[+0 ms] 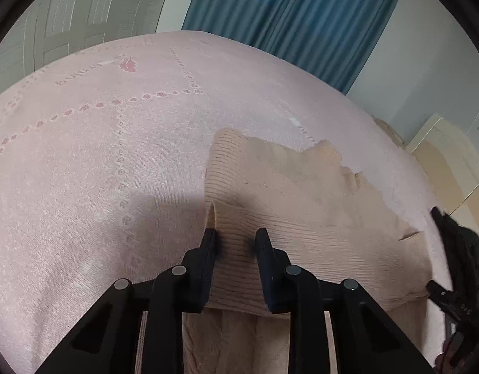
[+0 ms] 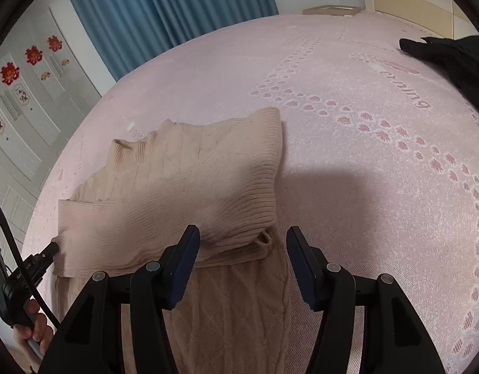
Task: Fold small clothes
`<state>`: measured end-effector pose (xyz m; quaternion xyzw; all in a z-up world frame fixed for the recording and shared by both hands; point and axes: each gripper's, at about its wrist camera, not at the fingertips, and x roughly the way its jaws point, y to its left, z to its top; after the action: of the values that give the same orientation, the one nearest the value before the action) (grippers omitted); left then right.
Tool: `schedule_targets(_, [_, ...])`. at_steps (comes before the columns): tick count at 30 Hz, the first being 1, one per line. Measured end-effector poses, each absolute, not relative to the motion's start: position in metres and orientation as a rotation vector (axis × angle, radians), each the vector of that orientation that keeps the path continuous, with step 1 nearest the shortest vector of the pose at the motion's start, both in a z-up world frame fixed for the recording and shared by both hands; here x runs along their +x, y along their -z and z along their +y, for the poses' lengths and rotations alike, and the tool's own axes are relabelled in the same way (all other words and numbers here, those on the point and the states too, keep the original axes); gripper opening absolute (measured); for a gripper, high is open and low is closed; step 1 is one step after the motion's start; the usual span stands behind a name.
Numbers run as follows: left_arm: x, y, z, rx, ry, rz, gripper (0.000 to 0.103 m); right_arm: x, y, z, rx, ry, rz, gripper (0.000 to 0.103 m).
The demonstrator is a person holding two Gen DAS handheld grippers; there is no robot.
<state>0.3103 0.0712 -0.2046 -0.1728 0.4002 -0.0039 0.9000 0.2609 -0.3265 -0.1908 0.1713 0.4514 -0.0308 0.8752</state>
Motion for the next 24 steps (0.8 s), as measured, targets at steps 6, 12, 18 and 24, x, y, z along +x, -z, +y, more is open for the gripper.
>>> schedule_targets(6, [0.316, 0.209, 0.079, -0.378, -0.028, 0.838, 0.029, 0.261, 0.191, -0.323, 0.363, 0.063, 0.944, 0.057])
schedule_targets(12, [0.313, 0.206, 0.077, -0.375, 0.002, 0.799, 0.01, 0.26, 0.189, -0.321, 0.374, 0.066, 0.939, 0.057])
schedule_targets(18, [0.298, 0.179, 0.067, -0.303, -0.004, 0.655, 0.008, 0.257, 0.185, -0.326, 0.387, 0.066, 0.916, 0.057])
schedule_targets(24, [0.323, 0.147, 0.049, -0.255, 0.011, 0.608, 0.007, 0.256, 0.186, -0.342, 0.462, 0.076, 0.902, 0.057])
